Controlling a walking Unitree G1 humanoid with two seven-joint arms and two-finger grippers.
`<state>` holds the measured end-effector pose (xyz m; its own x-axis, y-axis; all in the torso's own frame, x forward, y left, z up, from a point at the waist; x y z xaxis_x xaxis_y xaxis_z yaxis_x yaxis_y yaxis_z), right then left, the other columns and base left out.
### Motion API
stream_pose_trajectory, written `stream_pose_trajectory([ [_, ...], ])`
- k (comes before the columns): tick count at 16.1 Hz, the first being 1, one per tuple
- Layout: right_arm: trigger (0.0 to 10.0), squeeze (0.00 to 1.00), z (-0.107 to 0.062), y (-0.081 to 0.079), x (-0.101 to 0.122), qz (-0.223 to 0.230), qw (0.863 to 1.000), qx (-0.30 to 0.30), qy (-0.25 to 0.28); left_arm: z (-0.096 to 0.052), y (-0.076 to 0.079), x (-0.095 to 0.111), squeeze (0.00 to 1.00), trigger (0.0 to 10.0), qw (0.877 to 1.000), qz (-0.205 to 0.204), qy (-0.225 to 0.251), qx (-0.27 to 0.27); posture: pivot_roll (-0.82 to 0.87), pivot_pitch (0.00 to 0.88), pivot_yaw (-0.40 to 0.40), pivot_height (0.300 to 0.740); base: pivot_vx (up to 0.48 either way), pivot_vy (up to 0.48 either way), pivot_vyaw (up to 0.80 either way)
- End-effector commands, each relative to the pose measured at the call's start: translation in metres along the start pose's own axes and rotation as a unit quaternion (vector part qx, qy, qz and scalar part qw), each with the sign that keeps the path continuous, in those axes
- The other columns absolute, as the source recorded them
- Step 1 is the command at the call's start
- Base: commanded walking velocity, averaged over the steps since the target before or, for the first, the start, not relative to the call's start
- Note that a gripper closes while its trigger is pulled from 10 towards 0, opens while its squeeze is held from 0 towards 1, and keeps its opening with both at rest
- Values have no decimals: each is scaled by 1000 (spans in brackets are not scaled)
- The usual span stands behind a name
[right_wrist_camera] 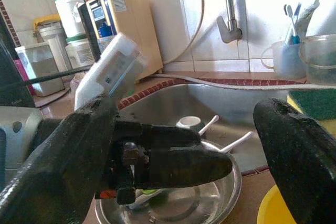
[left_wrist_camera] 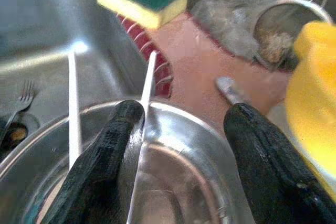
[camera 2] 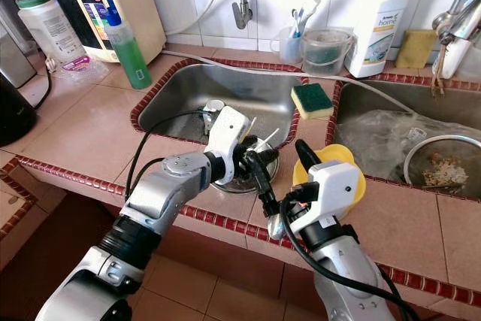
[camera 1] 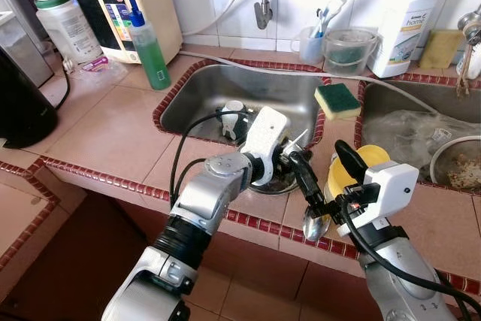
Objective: Kitchen organization
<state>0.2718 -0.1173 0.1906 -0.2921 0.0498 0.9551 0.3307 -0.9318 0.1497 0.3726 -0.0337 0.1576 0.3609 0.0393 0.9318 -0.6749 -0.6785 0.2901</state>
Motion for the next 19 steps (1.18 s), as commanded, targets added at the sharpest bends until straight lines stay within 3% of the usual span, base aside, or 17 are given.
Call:
stream_pose_trajectory([
  [1, 10000, 0, 1, -2, 5, 2, 1000, 2, 9, 1, -7, 5, 0, 10000, 1000, 11, 5, 23, -295, 99, 141, 740, 0, 0, 0],
  [8, 10000, 0, 1, -1, 6, 1, 1000, -2, 9, 7, -10, -2, 0, 10000, 999, 18, -4, 48, -304, 101, 141, 740, 0, 0, 0],
  [19, 10000, 0, 2, -4, 6, 1, 1000, 8, 10, 5, -26, -25, 0, 10000, 994, 1, -46, 96, -301, 88, 137, 740, 0, 0, 0],
])
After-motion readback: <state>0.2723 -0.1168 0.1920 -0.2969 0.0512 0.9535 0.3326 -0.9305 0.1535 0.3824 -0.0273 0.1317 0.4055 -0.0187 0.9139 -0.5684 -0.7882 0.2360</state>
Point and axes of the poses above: a point about 5 cm out from each wrist's last joint towards the gripper, its own z axis pointing out of the wrist towards the gripper, its own x axis along the axis of the wrist's last joint, y = z × x, the point moved 5 cm from there along z, pointing out of the wrist towards the gripper, and after that the axes turned 14 degrees about -z, right-handed, at the moved point
